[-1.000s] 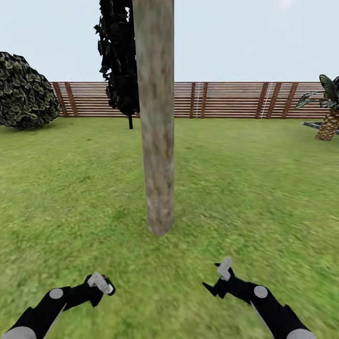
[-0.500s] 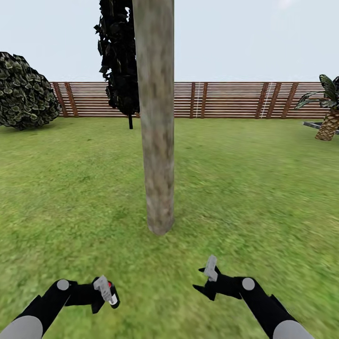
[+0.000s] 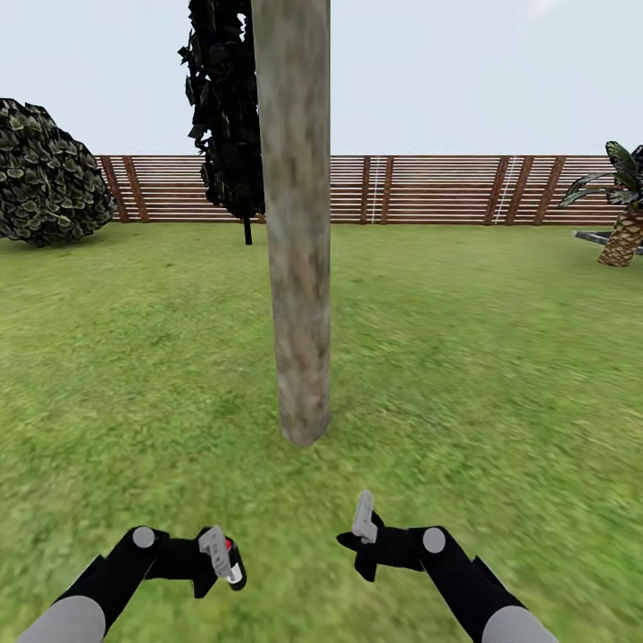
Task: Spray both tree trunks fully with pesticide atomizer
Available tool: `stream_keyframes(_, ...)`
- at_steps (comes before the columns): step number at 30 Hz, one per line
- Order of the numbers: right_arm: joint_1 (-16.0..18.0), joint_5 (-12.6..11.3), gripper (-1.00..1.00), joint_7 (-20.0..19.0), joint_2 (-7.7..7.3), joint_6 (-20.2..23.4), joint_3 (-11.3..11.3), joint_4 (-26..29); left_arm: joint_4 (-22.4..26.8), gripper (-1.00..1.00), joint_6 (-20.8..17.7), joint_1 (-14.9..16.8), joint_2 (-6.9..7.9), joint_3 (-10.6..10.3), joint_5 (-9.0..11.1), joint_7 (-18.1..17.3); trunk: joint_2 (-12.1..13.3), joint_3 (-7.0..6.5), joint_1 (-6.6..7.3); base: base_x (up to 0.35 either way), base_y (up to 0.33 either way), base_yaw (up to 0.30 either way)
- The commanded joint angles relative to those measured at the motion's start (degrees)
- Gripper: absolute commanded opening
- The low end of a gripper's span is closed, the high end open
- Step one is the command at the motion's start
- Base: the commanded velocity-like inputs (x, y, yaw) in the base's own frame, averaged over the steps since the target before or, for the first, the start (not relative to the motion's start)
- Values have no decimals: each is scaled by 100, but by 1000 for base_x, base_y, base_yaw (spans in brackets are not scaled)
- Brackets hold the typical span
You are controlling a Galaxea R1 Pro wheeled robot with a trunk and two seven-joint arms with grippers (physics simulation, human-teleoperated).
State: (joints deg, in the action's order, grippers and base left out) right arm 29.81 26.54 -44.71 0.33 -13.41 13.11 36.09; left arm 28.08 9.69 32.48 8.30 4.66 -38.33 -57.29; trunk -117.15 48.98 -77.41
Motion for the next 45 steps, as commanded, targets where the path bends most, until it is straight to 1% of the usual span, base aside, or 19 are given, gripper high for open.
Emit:
stream_keyframes(1,4,67,-100,-2,18,-36,-5,7,20,-100,50,3,-50,44,-143,-24,-2,5,1,0,0,0)
stream_keyframes(4,25,76,-100,-35,57,-38,4,7,41,-100,50,3,-189,43,-395,-30,-2,5,1,0,0,0)
stream_keyframes(6,50,80,-100,-201,80,-38,6,8,47,-100,50,3,-282,43,-549,-33,-2,5,1,0,0,0)
stream_keyframes(7,59,82,-100,-260,83,-38,6,9,49,-100,50,3,-306,43,-583,-34,-2,5,1,0,0,0)
stream_keyframes(8,95,85,-100,-419,93,-39,6,10,53,-100,50,4,-375,43,-658,-35,-2,5,1,0,0,0)
stream_keyframes(9,167,88,-100,-568,126,-39,5,12,58,-100,54,4,-527,43,-732,-82,-2,5,1,0,0,0)
stream_keyframes(10,176,88,-100,-583,134,-39,6,12,61,-100,56,4,-561,43,-740,-122,-2,5,1,0,0,0)
stream_keyframes(12,194,88,-100,-605,239,-39,6,12,83,-100,58,4,-678,30,-752,-239,-2,5,1,0,0,0)
stream_keyframes(14,202,88,-100,-608,290,-39,7,12,126,-100,57,4,-705,-75,-752,-256,-2,5,1,0,0,0)
stream_keyframes(16,207,88,-100,-609,325,-39,7,12,164,-100,39,4,-720,-268,-745,-264,-2,5,1,0,0,0)
stream_keyframes(19,211,88,-100,-609,340,-39,8,12,182,-100,28,4,-751,-369,-745,-265,-2,5,1,0,0,0)
stream_keyframes(20,222,88,-100,-609,342,-39,6,12,185,-100,26,4,-788,-390,-747,-265,-2,5,1,0,0,0)
stream_keyframes(25,234,88,-100,-609,345,-39,6,12,237,-100,16,10,-884,-411,-758,-241,-2,5,1,0,0,0)
stream_keyframes(29,236,88,-100,-609,345,-39,8,12,436,-100,5,12,-938,-405,-759,-213,-2,5,1,0,0,0)
stream_keyframes(45,236,88,-100,-609,345,-39,7,12,487,-100,-11,11,-1120,-406,-768,-150,-2,5,1,0,0,0)
